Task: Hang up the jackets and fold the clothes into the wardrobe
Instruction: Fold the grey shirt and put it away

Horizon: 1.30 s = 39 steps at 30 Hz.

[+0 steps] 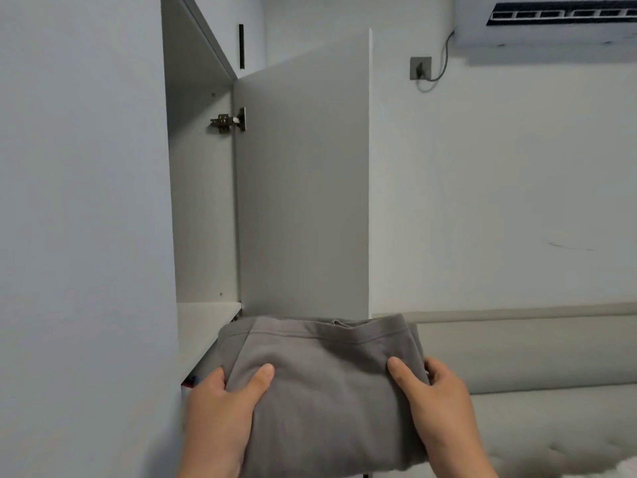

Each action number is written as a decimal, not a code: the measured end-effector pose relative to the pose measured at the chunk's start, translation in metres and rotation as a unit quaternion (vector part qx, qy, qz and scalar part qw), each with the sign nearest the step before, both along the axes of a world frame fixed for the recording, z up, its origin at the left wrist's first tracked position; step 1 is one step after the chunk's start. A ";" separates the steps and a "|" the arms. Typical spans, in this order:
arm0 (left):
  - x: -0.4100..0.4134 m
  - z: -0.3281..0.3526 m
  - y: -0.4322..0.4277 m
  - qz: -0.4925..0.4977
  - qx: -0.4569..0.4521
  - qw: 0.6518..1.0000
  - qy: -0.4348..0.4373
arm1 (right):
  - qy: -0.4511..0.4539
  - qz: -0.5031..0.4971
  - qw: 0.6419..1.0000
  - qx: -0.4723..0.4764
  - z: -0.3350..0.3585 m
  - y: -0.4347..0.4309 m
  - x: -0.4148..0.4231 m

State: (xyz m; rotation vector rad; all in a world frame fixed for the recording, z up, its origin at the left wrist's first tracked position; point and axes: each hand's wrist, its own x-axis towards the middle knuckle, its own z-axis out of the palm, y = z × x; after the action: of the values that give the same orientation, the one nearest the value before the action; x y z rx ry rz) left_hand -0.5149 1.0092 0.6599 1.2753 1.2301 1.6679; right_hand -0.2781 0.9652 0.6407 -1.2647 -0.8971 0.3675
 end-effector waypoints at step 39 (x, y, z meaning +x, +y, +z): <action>-0.017 0.042 0.227 0.337 0.068 0.939 -0.014 | -0.007 0.141 0.980 0.142 0.041 0.340 -0.110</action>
State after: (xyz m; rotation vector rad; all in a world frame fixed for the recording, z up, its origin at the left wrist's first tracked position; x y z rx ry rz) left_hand -0.5316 1.2362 0.7017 0.9450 1.6801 2.2703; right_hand -0.3882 1.3049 0.6814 -0.8795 -1.1034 0.4375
